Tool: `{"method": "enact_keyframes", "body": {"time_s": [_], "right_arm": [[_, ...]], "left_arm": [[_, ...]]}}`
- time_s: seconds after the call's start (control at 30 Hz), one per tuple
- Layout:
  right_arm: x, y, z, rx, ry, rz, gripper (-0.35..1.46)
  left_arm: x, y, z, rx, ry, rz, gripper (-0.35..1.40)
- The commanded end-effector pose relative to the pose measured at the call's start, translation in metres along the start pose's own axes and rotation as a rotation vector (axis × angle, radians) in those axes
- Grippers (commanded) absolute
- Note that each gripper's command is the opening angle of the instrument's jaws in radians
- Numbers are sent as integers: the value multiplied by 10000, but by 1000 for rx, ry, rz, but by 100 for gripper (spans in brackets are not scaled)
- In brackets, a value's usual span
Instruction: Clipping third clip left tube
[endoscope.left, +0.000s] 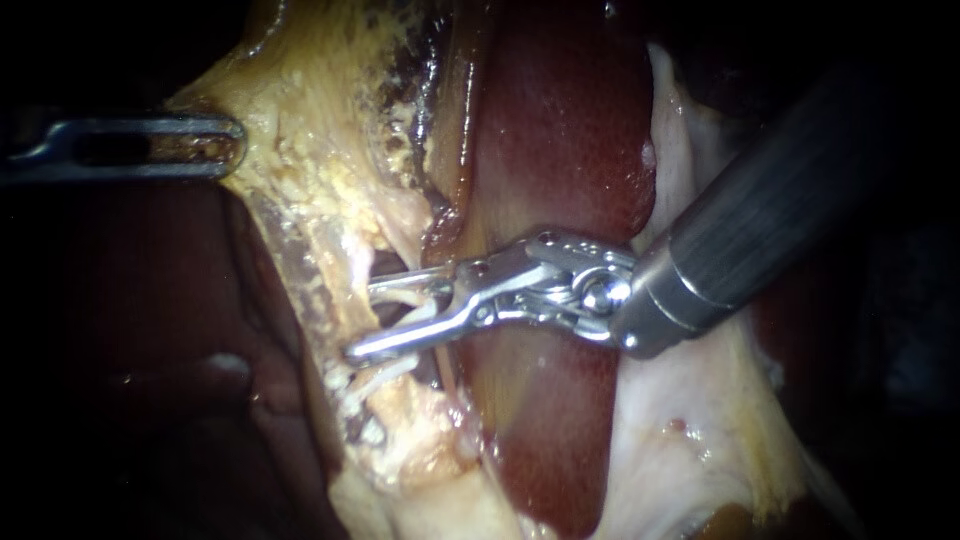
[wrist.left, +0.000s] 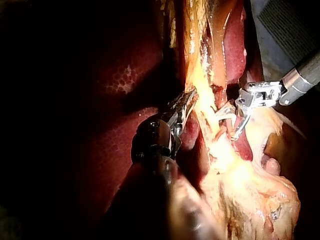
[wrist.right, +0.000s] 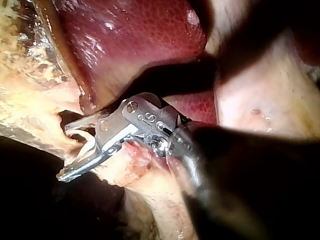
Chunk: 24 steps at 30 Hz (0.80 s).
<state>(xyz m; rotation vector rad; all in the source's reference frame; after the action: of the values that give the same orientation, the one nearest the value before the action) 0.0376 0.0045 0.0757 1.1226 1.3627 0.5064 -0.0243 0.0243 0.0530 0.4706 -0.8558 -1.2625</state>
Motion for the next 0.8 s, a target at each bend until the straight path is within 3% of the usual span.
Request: {"method": "enact_keyframes", "body": {"time_s": [0.03,0.37,0.63,0.8], "right_arm": [[0,-2,2,11,2,8,51],[-10,-1,38,90,30,39,51],[-5,-20,44,192,68,92,51],[0,-35,48,184,70,133,49]], "left_arm": [[0,1,1,1,1,0,-35],[0,1,3,0,0,0,-35],[0,7,5,3,1,1,-35],[-1,22,9,-3,-3,3,-35]]}}
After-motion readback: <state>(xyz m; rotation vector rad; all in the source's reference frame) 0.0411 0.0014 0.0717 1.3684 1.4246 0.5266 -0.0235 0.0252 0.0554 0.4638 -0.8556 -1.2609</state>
